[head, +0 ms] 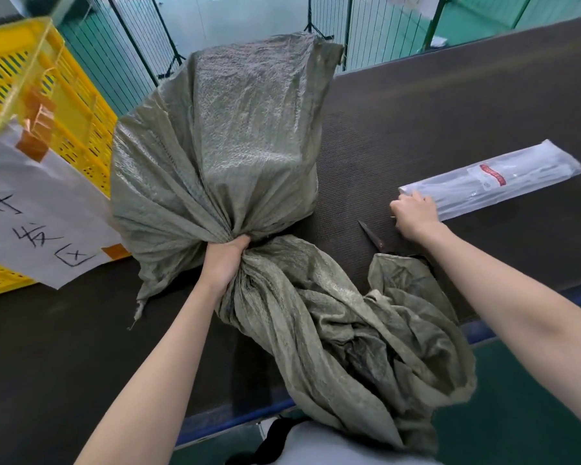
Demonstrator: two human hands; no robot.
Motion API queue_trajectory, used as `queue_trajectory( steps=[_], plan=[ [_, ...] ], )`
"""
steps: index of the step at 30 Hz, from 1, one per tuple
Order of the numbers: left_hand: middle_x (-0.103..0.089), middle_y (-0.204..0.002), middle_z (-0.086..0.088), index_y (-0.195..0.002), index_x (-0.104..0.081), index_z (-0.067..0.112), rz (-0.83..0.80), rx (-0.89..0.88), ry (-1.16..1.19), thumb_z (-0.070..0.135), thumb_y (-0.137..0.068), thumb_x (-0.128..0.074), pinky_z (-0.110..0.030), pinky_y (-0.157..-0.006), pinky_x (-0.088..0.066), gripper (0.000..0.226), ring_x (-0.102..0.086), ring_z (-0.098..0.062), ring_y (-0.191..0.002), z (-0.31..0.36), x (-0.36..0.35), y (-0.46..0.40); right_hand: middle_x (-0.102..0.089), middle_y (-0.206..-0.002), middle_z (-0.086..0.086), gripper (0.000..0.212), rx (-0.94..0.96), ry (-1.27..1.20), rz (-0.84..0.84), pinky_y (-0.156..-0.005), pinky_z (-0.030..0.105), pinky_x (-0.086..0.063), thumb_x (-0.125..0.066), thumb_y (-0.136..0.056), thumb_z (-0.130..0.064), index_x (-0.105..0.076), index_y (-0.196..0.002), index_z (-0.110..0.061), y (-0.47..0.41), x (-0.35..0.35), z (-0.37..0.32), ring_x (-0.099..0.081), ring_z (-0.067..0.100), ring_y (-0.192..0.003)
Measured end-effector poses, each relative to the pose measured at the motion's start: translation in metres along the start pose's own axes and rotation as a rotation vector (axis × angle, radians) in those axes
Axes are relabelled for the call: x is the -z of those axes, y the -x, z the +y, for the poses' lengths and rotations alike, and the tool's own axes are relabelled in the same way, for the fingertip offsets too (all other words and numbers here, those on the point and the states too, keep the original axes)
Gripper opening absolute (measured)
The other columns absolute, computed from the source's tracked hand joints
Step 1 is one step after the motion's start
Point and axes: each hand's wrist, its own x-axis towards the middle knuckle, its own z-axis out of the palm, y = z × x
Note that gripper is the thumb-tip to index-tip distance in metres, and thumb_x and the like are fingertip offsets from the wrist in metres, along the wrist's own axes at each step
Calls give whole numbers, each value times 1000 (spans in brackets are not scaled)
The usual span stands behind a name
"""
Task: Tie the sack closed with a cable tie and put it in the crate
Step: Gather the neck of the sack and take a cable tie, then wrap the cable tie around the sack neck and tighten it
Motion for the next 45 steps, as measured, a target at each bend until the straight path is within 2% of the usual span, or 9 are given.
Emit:
queue_trajectory(
  steps=[9,13,18,24,26,28,30,36,45],
  plan=[
    [-64,-121,-4,-115,-62,12,16,-10,7,-2,-84,-60,-34,-107,-40,34,-58,-19,-115,0,-4,2,-61,-111,12,20,169,164,179,-86,43,-38,-44,-90,-5,-57,-105,-8,-1,-12,3,-49,34,-114],
    [-65,-121,-7,-115,-64,7,18,-6,-17,0,-81,-62,-36,-107,-41,34,-58,-21,-116,-3,-2,0,-66,-87,19,17,285,-87,311,-74,46,-41,-51,-84,2,-51,-99,-3,4,-8,-11,-61,38,-85],
    [-65,-121,-10,-115,-63,1,32,-8,-25,-4,-81,-60,-30,-104,-41,35,-58,-22,-115,-1,-3,0,-61,-84,17,6,439,-638,362,-56,41,-39,-41,-98,-13,-37,-98,-9,32,22,-48,-57,41,-66],
    [-68,-115,-11,-113,-65,1,25,63,1,9,-74,-65,-35,-99,-44,40,-62,-22,-105,4,0,6,-56,-78,7,13,601,-830,379,-63,33,-42,-47,-97,-14,-48,-89,-4,63,48,-92,-50,21,-64],
    [-70,-98,-10,-103,-68,2,8,130,44,11,-73,-66,-34,-89,-50,32,-64,-22,-92,6,2,8,-59,-82,6,11,632,-862,384,-68,27,-42,-52,-95,-11,-54,-89,-3,71,54,-106,-52,19,-71],
    [-66,-71,-5,-81,-66,7,-35,189,108,4,-79,-63,-23,-65,-52,5,-62,-19,-67,9,2,10,-61,-83,4,8,646,-905,381,-70,19,-41,-54,-94,-9,-58,-90,-4,80,60,-120,-53,14,-74],
    [-59,-58,-3,-72,-60,8,-98,269,158,-1,-84,-58,-18,-52,-47,15,-56,-13,-50,11,3,10,-61,-79,1,9,640,-940,383,-68,17,-39,-55,-93,-9,-60,-89,-4,88,62,-131,-52,11,-70],
    [-70,-70,-3,-82,-70,5,-193,333,181,5,-82,-69,-27,-73,-54,1,-65,-16,-64,11,8,11,-64,-64,2,13,420,-1011,226,-56,10,-35,-55,-91,-7,-65,-83,-8,96,58,-158,-53,3,-55],
    [-73,-103,-13,-106,-70,3,-155,235,94,9,-67,-83,-41,-92,-54,42,-70,-26,-96,13,11,17,-70,-70,7,7,336,-1164,52,-53,15,-37,-56,-88,-3,-51,-89,-7,104,59,-172,-46,3,-51]
  ],
)
